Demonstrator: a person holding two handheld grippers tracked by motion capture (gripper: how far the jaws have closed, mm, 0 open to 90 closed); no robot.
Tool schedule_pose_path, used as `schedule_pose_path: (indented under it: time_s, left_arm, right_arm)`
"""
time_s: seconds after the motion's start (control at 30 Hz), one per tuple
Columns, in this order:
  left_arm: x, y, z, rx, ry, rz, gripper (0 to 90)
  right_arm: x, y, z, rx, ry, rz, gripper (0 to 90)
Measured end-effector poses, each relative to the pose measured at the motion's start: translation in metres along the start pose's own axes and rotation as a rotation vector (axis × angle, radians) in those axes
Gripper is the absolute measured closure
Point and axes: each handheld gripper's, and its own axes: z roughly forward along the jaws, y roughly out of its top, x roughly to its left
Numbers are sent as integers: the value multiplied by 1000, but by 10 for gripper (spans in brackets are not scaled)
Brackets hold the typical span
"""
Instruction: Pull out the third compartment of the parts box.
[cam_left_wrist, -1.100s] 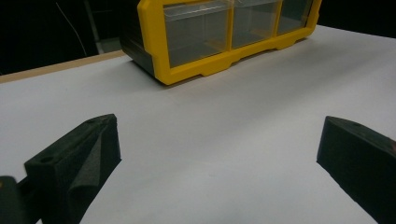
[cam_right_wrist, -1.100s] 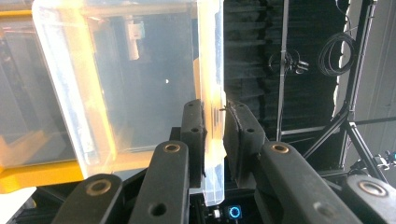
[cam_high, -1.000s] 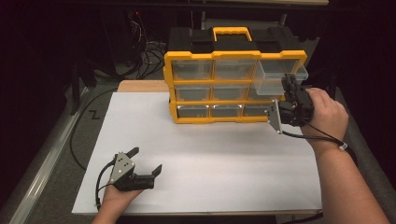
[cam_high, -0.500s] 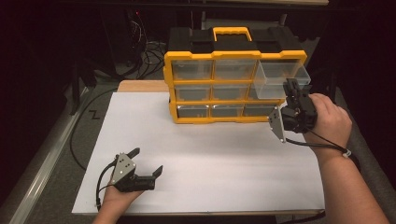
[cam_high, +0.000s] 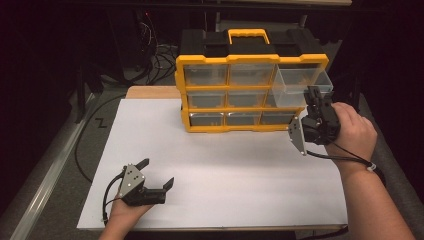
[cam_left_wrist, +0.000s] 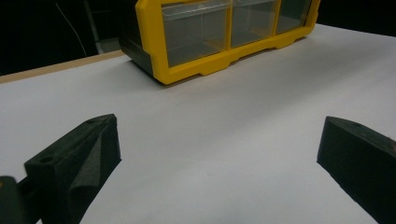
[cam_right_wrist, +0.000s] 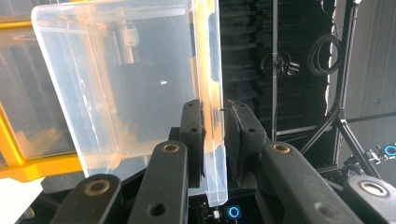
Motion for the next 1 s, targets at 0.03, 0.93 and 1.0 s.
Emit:
schedule_pose_path:
  time_s: [0.03,0.93,1.0]
  left_arm:
    - [0,0,0,0,-1,-1,4]
    - [0,0,-1,1,0,-5,4]
    - [0,0,-1,-2,0,-6,4]
  right_arm:
    - [1,0,0,-1,-2,3,799]
    - [0,5,2,7,9,5,792]
    - [0,4,2,9,10,9,792]
